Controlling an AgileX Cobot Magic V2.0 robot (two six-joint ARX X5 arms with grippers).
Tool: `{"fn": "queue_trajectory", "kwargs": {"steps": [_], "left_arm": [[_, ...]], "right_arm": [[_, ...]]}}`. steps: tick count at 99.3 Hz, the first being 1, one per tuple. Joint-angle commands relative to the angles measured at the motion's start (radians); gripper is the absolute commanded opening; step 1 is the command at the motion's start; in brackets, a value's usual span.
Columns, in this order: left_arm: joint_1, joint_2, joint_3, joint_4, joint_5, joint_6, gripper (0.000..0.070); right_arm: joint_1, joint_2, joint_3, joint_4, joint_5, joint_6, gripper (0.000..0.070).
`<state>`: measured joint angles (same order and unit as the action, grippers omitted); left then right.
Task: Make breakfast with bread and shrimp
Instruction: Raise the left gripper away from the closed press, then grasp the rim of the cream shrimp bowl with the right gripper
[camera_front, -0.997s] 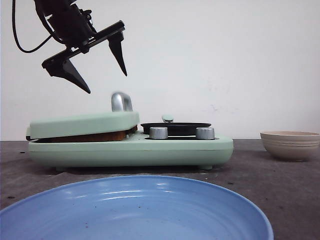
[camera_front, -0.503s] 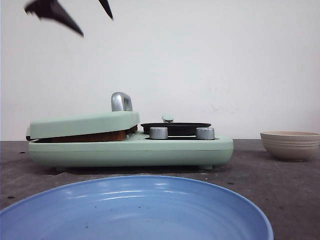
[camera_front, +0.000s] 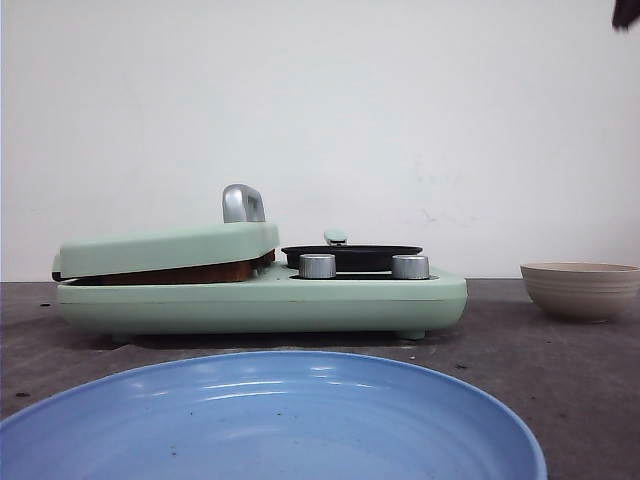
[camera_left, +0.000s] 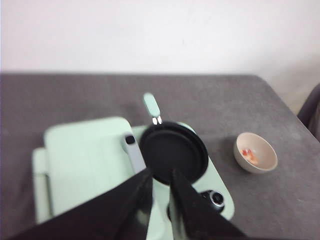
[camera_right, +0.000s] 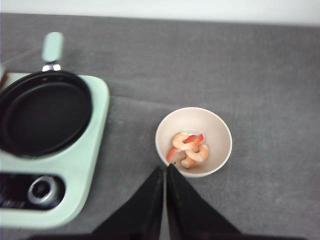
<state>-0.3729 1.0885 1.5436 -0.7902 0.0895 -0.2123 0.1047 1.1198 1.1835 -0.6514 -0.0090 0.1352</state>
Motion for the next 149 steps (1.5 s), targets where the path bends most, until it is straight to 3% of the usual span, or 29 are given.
{"fn": "queue_trajectory", "kwargs": {"steps": [1, 7, 11, 23, 27, 41, 58, 84, 97, 108, 113, 120, 149], "left_arm": [[-0.009, -0.012, 0.022, -0.006, -0.016, 0.049, 0.0000], [-0.010, -0.034, 0.021, -0.018, -0.015, 0.051, 0.0000], [-0.010, -0.047, 0.021, -0.026, -0.015, 0.053, 0.0000], [-0.018, -0.081, 0.021, -0.049, -0.015, 0.076, 0.0000], [-0.022, -0.092, 0.021, -0.063, -0.015, 0.077, 0.0000], [-0.037, -0.121, 0.021, -0.125, -0.014, 0.076, 0.0000], [-0.050, -0.144, 0.021, -0.178, -0.015, 0.077, 0.0000], [-0.050, -0.146, 0.020, -0.244, -0.015, 0.100, 0.0000], [-0.050, -0.143, 0.020, -0.250, -0.015, 0.100, 0.0000], [-0.050, -0.143, 0.020, -0.250, -0.015, 0.103, 0.0000], [-0.050, -0.141, 0.020, -0.250, -0.015, 0.116, 0.0000], [-0.050, -0.139, 0.020, -0.251, -0.015, 0.131, 0.0000], [-0.050, -0.131, 0.020, -0.252, -0.015, 0.133, 0.0000]], "right_arm": [[-0.095, 0.053, 0.013, 0.024, -0.092, 0.011, 0.0000], [-0.161, 0.104, 0.013, 0.029, -0.145, 0.017, 0.0004], [-0.192, 0.140, 0.013, 0.030, -0.153, 0.022, 0.0042], [-0.252, 0.246, 0.013, 0.030, -0.151, 0.024, 0.0384], [-0.264, 0.281, 0.013, 0.033, -0.152, 0.026, 0.0435], [-0.280, 0.393, 0.013, 0.074, -0.192, 0.051, 0.0421], [-0.280, 0.508, 0.013, 0.146, -0.201, 0.096, 0.0331], [-0.288, 0.623, 0.013, 0.282, -0.223, 0.206, 0.0326], [-0.299, 0.675, 0.013, 0.323, -0.262, 0.262, 0.0253], [-0.299, 0.711, 0.013, 0.335, -0.282, 0.274, 0.0231], [-0.299, 0.724, 0.013, 0.336, -0.286, 0.276, 0.0173], [-0.299, 0.739, 0.013, 0.336, -0.308, 0.278, 0.0002], [-0.299, 0.725, 0.014, 0.415, -0.396, 0.277, 0.0000]]}}
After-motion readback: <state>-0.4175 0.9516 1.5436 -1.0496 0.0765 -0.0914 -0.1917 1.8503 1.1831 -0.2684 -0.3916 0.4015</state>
